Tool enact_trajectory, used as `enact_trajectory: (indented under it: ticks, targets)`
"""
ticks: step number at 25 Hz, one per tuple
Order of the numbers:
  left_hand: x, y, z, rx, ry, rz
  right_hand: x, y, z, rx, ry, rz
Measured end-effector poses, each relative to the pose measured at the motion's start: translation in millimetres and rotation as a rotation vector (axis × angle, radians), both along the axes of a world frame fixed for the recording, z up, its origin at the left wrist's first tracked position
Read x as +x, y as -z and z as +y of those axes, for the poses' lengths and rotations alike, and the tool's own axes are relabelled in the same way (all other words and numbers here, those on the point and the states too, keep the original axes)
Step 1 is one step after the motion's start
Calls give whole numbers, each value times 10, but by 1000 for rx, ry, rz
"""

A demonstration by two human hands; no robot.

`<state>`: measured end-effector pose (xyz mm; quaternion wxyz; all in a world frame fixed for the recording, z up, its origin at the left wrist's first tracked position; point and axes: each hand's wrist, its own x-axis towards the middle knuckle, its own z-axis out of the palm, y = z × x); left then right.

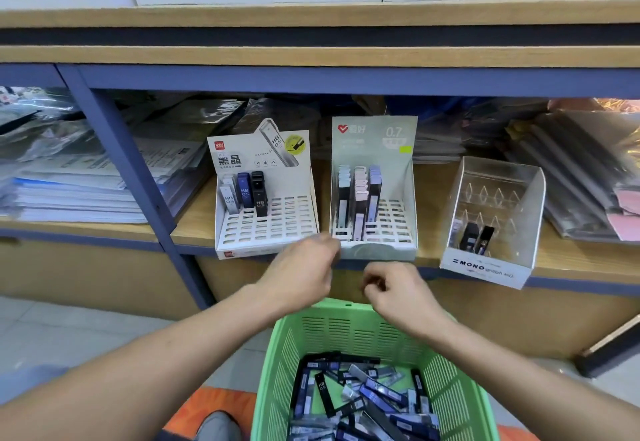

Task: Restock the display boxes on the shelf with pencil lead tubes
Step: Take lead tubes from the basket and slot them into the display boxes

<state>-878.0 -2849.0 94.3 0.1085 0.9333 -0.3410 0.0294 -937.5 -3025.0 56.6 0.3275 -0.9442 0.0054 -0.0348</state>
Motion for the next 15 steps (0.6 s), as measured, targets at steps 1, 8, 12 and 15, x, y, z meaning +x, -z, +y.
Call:
enact_trajectory:
  ticks: [1,8,12,15]
  targets:
    - [-102,189,-22,102,39,52,-45,185,7,-59,-29,116]
    - [-316,1464,-205,405,-10,471,-263,1502,-165,-285,-111,643]
    - [-426,2177,-273,482,-35,704,-430,2067,-281,-310,-103,797]
    - [-540,2600,-294,563,-46,846,-502,2329,-353,-338,-113,847]
